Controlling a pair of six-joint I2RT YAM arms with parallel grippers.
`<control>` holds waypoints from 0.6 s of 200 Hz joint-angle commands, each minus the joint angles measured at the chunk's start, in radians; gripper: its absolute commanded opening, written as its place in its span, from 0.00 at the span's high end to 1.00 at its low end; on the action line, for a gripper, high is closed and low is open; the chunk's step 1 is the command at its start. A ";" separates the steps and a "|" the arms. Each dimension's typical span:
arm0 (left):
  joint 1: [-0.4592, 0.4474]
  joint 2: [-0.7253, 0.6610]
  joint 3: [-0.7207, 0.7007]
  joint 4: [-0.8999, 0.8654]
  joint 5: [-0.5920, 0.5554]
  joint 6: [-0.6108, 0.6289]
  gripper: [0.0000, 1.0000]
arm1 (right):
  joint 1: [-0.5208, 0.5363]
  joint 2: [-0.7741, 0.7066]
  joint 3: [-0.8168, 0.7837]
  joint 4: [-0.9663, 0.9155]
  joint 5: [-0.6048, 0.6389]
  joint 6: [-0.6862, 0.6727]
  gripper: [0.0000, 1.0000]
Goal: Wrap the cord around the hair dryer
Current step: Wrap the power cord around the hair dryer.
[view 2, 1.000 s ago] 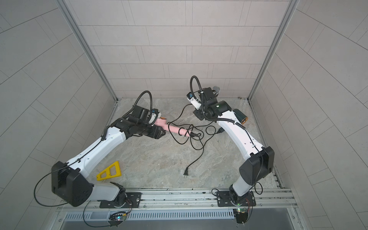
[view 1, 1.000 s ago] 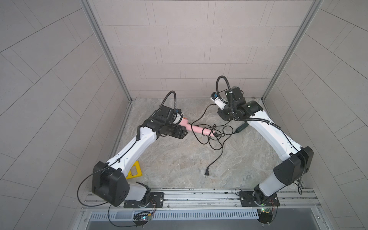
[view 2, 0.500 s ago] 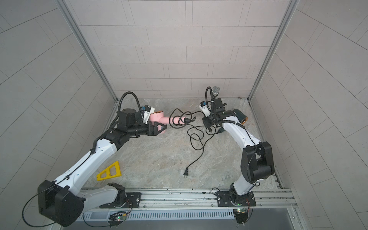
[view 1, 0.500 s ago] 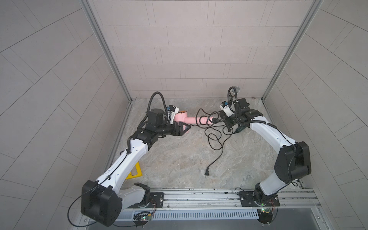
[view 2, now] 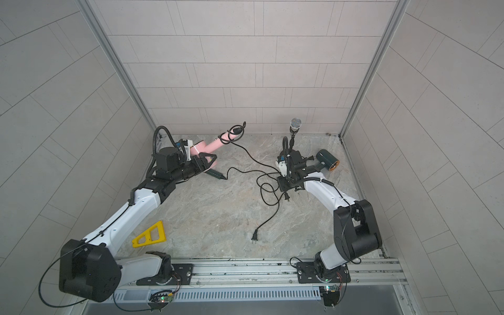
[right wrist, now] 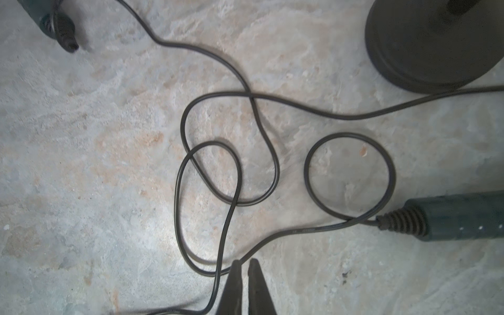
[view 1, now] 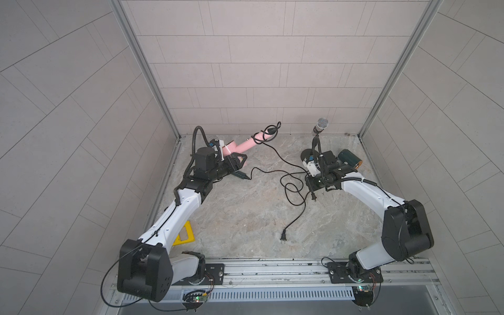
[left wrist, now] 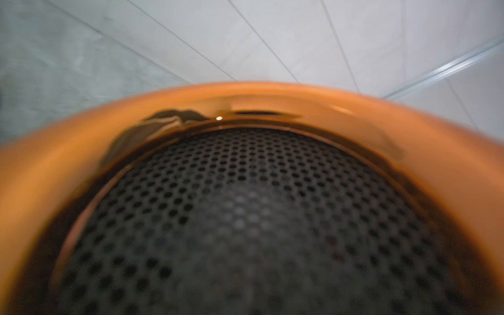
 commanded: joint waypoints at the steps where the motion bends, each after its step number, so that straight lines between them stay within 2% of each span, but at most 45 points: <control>1: 0.018 0.007 0.057 -0.051 -0.208 -0.009 1.00 | 0.039 -0.055 -0.008 -0.104 0.066 0.027 1.00; 35: 0.028 0.041 0.082 -0.133 -0.357 -0.023 1.00 | 0.088 -0.066 -0.013 -0.179 0.090 0.008 1.00; 56: 0.027 0.044 0.099 -0.186 -0.496 -0.009 1.00 | 0.138 -0.073 0.006 -0.245 0.106 -0.003 1.00; 74: 0.023 0.048 0.124 -0.247 -0.641 0.065 1.00 | 0.185 -0.082 0.034 -0.311 0.110 -0.018 1.00; 94: -0.026 0.073 0.188 -0.326 -0.830 0.140 1.00 | 0.226 -0.080 0.069 -0.356 0.092 -0.028 1.00; 120: -0.088 0.112 0.238 -0.342 -0.963 0.209 1.00 | 0.305 -0.058 0.129 -0.423 0.114 -0.041 1.00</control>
